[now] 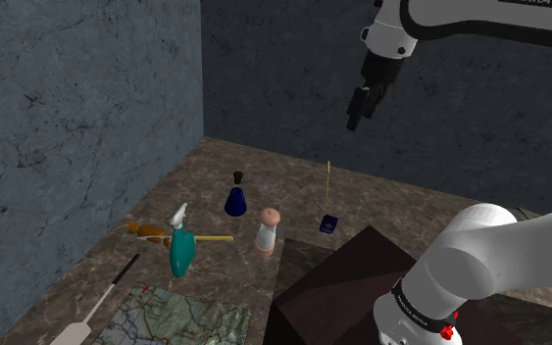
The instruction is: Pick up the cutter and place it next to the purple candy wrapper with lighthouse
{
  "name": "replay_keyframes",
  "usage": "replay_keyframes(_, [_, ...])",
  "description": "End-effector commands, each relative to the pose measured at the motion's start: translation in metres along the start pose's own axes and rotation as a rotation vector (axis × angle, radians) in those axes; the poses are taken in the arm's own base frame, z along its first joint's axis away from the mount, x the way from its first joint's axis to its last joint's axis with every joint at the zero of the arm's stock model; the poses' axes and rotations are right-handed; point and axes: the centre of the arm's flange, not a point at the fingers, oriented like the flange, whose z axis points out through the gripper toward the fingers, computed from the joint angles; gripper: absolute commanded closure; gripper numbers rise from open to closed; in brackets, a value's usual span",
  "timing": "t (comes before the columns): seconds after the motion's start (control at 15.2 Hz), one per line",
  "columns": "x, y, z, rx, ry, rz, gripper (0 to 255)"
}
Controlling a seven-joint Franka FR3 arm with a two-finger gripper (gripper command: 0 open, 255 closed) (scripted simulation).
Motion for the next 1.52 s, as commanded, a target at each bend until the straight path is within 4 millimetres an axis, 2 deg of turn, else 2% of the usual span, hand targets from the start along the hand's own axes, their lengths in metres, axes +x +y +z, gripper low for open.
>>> replay_keyframes(0.0, [0.000,0.000,0.000,0.000,0.000,0.000,0])
replay_keyframes(0.73, [0.101,-0.051,0.094,0.006,-0.020,-0.162,0])
replay_keyframes(1.45, [0.191,-0.118,0.189,0.011,-0.039,-0.324,0])
